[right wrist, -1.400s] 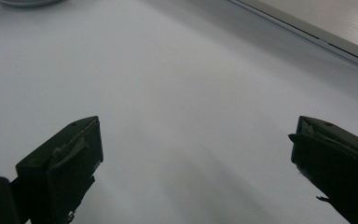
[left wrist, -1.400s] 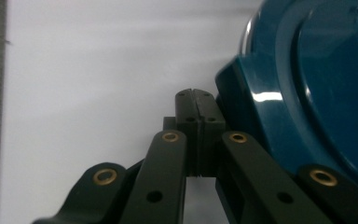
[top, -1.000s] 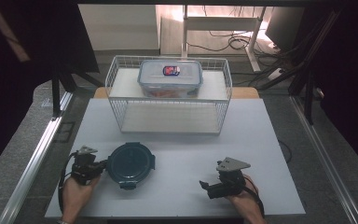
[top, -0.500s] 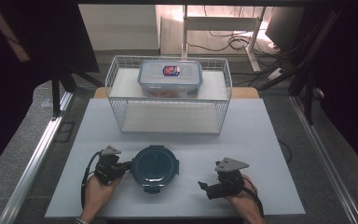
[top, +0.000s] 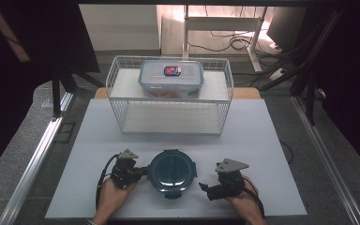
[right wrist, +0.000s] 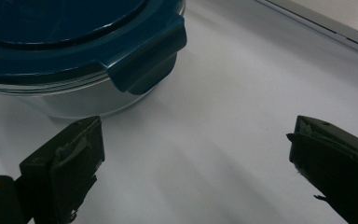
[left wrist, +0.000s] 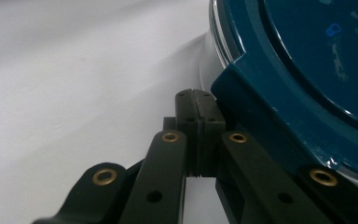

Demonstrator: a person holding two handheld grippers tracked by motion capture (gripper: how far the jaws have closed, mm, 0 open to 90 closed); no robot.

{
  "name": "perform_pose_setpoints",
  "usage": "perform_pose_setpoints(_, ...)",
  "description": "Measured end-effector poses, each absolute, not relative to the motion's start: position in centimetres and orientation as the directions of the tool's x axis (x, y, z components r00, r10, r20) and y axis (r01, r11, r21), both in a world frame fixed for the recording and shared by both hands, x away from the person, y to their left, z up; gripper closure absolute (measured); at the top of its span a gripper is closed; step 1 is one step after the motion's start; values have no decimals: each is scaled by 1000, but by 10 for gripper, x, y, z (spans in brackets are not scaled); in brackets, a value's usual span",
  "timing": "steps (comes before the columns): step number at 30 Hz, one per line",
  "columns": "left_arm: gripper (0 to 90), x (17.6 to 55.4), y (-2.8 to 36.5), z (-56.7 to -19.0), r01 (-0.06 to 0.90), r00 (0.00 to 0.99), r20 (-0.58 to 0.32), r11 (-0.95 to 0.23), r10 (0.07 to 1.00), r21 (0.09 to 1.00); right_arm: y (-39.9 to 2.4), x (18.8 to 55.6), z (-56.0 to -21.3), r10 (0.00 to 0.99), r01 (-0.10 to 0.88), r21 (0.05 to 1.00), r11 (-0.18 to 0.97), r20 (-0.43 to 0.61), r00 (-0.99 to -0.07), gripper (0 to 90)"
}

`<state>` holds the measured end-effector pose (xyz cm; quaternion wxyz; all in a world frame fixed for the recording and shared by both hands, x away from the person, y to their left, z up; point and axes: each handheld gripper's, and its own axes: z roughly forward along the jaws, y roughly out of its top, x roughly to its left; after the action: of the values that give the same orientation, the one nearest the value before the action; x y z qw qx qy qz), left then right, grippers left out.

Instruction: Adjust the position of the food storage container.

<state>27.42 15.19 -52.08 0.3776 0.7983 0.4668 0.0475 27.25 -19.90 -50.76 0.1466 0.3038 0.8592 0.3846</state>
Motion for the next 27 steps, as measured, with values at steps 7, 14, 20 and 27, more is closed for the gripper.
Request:
perform_pose_setpoints(7,859,268,159,-515,680,548,-208,-287,810,675,-203,272,-505,636,407,756,513,-17,-771,29)
perform_pose_setpoints(14,540,254,180,-508,652,552,-188,-280,812,705,-204,269,-503,633,401,764,505,-13,-774,29)
perform_pose_setpoints(20,283,246,185,-509,635,582,-214,-274,785,723,-202,264,-500,619,383,770,510,-20,-785,25)
perform_pose_setpoints(27,71,230,180,-517,607,620,-180,-320,764,728,-201,263,-499,602,371,773,514,-17,-798,10)
